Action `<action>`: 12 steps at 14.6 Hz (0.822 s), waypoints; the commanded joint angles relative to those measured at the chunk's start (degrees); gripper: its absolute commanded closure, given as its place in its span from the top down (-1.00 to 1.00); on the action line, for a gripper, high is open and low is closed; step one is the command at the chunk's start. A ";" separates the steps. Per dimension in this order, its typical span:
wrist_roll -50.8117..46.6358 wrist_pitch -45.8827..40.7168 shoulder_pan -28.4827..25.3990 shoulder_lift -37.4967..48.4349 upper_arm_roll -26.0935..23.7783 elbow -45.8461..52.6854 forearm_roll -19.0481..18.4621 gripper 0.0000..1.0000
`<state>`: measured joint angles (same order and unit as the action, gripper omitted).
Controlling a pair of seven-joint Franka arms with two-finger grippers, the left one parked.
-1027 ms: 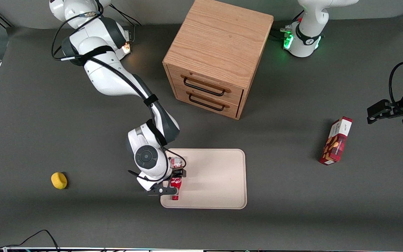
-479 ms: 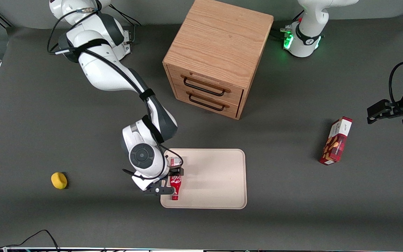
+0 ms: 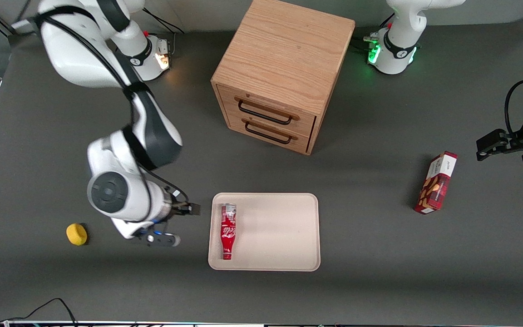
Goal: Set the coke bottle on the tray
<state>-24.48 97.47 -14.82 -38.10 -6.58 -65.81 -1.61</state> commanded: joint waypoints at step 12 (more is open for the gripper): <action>18.24 0.35 8.76 42.75 3.15 -42.73 1.78 1.00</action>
<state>-7.75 96.76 -5.74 0.44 -4.73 -104.64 -1.32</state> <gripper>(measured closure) 0.000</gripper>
